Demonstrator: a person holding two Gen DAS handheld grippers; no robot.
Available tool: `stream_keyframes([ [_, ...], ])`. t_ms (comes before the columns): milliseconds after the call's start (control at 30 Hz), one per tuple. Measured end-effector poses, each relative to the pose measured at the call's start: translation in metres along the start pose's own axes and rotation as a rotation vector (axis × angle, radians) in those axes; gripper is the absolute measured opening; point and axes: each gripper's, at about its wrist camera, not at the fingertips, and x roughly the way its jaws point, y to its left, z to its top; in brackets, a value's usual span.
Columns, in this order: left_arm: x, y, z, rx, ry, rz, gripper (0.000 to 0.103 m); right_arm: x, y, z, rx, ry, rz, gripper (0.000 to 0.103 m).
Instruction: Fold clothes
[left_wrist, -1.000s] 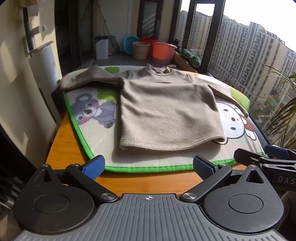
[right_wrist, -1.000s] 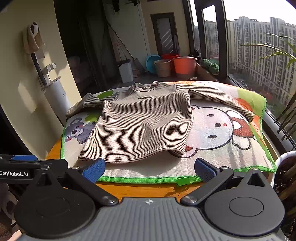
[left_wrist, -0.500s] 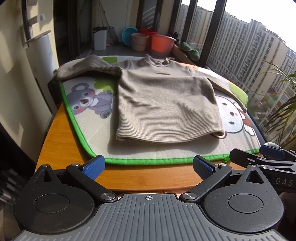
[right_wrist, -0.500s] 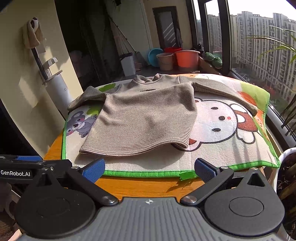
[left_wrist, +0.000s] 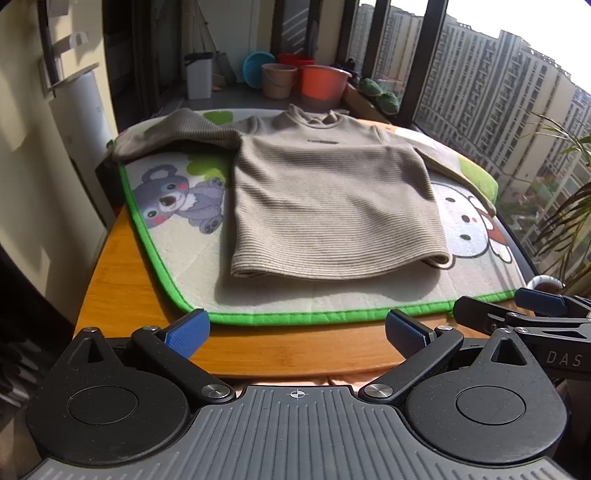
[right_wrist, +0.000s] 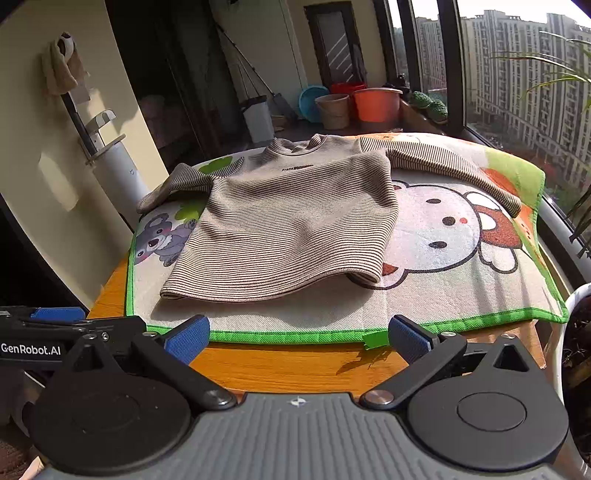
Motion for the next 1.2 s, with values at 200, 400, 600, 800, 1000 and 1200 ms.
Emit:
stream_keyframes([
  [200,0.0022,-0.0001,0.0006,0.002,-0.003,0.0,0.103,-0.0008,0.0017,0.0005,-0.002,0.002,-0.003,0.103],
  [400,0.0015,0.001,0.0005,-0.001,-0.005,-0.002,0.103,0.0003,0.0037,0.0009,-0.005,0.007,-0.003,0.103],
  [600,0.0015,0.0016,0.0006,-0.003,-0.007,-0.003,0.103,0.0013,0.0036,0.0009,-0.003,0.011,0.0,0.103],
  [800,0.004,0.0023,0.0002,-0.003,-0.002,-0.006,0.103,0.0022,0.0026,0.0006,0.002,0.013,0.003,0.103],
  [1000,0.0042,0.002,0.0001,-0.005,0.0,-0.008,0.103,0.0026,0.0011,0.0002,0.005,0.016,0.006,0.103],
  [1200,0.0034,0.0011,-0.0007,-0.007,0.002,-0.01,0.103,0.0031,0.0009,-0.0002,0.007,0.02,0.008,0.103],
])
